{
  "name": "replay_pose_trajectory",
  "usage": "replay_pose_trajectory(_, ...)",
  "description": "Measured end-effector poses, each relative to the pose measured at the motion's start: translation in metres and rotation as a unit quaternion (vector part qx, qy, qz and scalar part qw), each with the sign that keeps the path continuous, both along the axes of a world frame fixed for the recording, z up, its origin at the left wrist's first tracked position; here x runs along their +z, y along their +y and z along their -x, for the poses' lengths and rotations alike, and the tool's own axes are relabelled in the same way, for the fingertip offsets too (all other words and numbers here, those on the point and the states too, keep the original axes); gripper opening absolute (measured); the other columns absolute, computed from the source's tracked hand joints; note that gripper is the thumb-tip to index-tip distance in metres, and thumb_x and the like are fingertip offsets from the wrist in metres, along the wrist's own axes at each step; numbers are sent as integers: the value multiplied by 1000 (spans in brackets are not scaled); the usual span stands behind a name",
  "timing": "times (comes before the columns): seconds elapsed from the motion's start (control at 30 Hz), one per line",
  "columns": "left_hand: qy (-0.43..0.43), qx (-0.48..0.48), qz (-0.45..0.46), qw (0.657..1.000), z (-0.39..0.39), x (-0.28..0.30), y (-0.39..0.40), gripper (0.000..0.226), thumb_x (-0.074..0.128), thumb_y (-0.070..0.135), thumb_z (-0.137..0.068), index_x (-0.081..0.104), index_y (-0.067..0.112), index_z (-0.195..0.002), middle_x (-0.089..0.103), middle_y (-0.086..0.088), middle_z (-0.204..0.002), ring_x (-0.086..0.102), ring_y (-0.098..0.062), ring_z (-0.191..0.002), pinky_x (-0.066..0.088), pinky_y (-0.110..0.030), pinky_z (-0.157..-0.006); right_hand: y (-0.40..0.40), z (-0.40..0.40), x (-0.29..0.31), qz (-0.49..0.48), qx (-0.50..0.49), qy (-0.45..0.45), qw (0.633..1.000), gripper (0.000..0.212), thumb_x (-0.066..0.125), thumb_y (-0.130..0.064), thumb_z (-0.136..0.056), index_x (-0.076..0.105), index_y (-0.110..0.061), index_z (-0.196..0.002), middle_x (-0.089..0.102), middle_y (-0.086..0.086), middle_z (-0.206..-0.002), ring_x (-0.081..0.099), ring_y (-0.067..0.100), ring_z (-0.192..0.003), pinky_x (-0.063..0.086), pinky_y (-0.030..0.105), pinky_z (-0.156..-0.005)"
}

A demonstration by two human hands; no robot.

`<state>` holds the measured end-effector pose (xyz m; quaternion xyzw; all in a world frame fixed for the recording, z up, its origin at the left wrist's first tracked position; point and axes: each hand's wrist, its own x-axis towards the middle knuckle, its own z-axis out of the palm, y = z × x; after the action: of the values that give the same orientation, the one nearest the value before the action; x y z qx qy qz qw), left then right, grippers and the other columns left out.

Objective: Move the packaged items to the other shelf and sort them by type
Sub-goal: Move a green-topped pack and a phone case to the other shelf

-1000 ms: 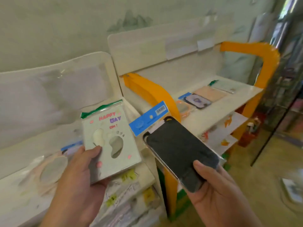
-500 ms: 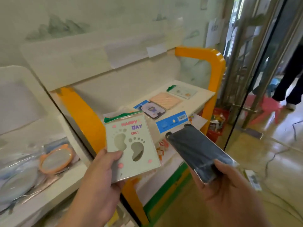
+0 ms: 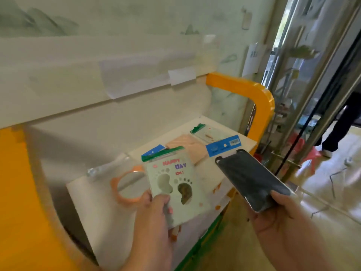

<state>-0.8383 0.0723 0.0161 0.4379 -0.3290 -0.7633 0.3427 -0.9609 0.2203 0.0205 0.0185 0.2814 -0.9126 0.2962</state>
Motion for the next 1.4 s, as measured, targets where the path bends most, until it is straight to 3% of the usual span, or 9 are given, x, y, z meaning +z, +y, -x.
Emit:
replay_pose_trajectory(0.43, -23, 71, -6, 997, 77, -29, -28, 33, 50, -10, -87, 70, 16, -90, 63, -2, -60, 43, -19, -56, 37, -31, -58, -59, 117, -20, -62, 42, -29, 997, 42, 42, -11, -98, 50, -15, -139, 75, 3, -88, 74, 15, -69, 62, 33, -60)
replay_pose_trajectory(0.53, -7, 74, -5, 997, 113, -23, -34, 30, 47, -7, -88, 68, 14, -92, 68, -4, -62, 57, -21, -55, 45, -28, -54, -63, 157, -18, -68, 58, -25, 996, 101, 93, -20, -41, 54, -19, -134, 74, 10, -113, 73, 25, -100, 58, 44, -79)
replay_pose_trajectory(0.63, -2, 56, 2, 998, 159, -11, -38, 30, 44, -7, -89, 66, 12, -97, 78, -11, -88, 73, -22, -68, 53, -29, -53, -65, 197, -19, -35, 59, -32, 997, 133, 94, -19, 1, 57, -19, -126, 74, 13, -113, 72, 30, -98, 58, 48, -79)
replay_pose_trajectory(0.9, -60, 7, 3, 998, 298, -33, -82, 41, 42, -11, -89, 54, 10, -122, 74, -11, -103, 75, -23, -73, 57, -29, -54, -65, 294, -39, -16, 155, -10, 988, 63, 95, -18, -43, 79, -13, -104, 57, 23, -136, 52, 40, -127, 46, 52, -100)
replay_pose_trajectory(0.97, -60, 11, 13, 998, 324, -40, -88, 43, 40, -15, -88, 54, 7, -123, 73, -13, -106, 74, -25, -80, 58, -30, -54, -61, 308, -54, -32, 133, -1, 991, 49, 49, -18, -100, 39, -2, -145, 4, 24, -156, -5, 37, -145, 0, 52, -121)
replay_pose_trajectory(1.1, -89, 1, 33, 995, 354, -49, -90, 40, 39, -14, -91, 59, 17, -106, 75, -5, -96, 75, -22, -81, 58, -31, -56, -52, 353, -98, 196, 276, -31, 940, 56, -13, -14, -103, 6, 2, -153, -23, 17, -142, -42, 25, -125, -38, 38, -105)
replay_pose_trajectory(1.17, -107, -12, 33, 994, 360, -49, -89, 38, 39, -13, -93, 60, 19, -99, 76, 0, -87, 75, -17, -77, 58, -30, -56, -54, 355, -88, 165, 262, -48, 950, 50, -5, -15, -105, 5, 3, -151, -22, 17, -144, -39, 26, -128, -30, 42, -112)
replay_pose_trajectory(1.27, -122, -25, 45, 991, 362, -45, -86, 38, 38, -11, -94, 59, 19, -103, 75, -1, -93, 74, -18, -80, 58, -31, -60, -75, 363, -84, -13, 195, -93, 976, 61, 79, -17, -81, 53, -4, -135, 21, 25, -150, 18, 42, -140, 37, 56, -110)
replay_pose_trajectory(1.4, -176, -10, 90, 980, 349, -44, -84, 32, 42, -4, -94, 53, 24, -106, 69, 1, -110, 68, -16, -97, 56, -26, -66, -95, 360, -68, 136, 280, -99, 945, 42, 55, -4, -83, 64, -7, -124, 31, 31, -144, 40, 41, -134, 44, 53, -104)
